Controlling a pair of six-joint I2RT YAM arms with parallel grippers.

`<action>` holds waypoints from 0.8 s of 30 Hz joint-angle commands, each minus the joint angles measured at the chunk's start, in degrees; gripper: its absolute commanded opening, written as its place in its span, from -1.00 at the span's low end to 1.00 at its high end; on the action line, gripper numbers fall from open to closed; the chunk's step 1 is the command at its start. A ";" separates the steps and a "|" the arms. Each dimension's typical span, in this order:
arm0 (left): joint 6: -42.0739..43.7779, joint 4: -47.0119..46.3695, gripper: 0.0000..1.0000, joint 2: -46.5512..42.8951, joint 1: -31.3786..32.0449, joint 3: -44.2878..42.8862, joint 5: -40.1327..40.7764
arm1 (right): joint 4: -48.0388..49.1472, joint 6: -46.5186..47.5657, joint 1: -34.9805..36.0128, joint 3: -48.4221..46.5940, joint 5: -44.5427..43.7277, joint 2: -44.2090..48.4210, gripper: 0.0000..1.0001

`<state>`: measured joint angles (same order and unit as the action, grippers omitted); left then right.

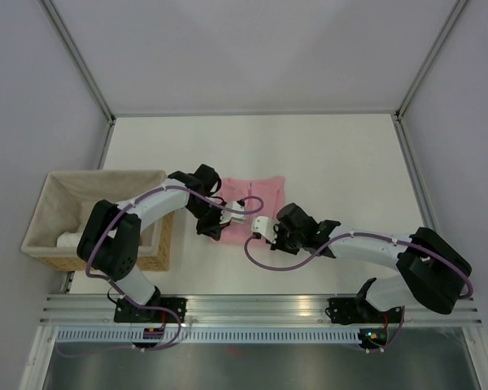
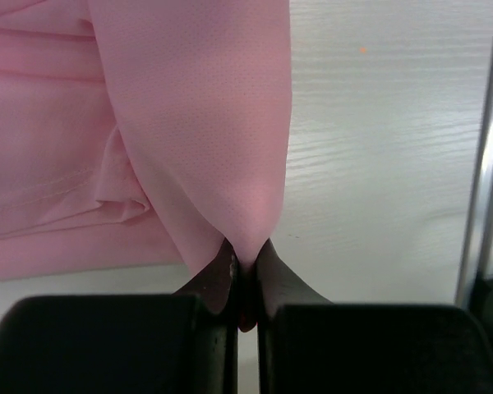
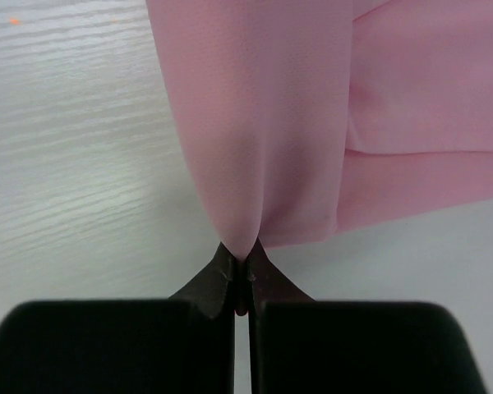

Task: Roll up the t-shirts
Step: Roll the tshirt

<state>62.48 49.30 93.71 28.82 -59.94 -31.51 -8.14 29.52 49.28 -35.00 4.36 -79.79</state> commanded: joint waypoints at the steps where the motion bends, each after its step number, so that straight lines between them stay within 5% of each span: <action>1: 2.28 10.80 -0.95 -2.13 -0.43 -2.37 -6.62 | -9.86 -1.04 -0.67 -3.92 11.21 3.32 -0.99; 5: 4.75 19.07 -0.95 -0.91 -2.18 -3.60 -10.32 | -19.86 0.71 -3.66 -7.70 25.93 3.07 -0.99; 12: 3.09 19.26 -0.79 4.72 -6.49 -7.63 -10.68 | -27.19 3.71 -12.88 -14.38 42.64 -7.56 -0.99; 18: -1.47 15.22 -0.19 6.39 -7.02 -8.61 -8.48 | -26.66 1.68 -17.19 -18.34 45.56 -14.33 -0.95; 24: -7.36 13.28 -0.06 6.57 -6.93 -8.97 -10.59 | -25.96 -1.48 -19.39 -20.45 44.77 -18.82 -0.89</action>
<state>58.96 63.94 100.09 22.09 -67.16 -39.42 -33.93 29.17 30.74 -53.17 45.93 -97.62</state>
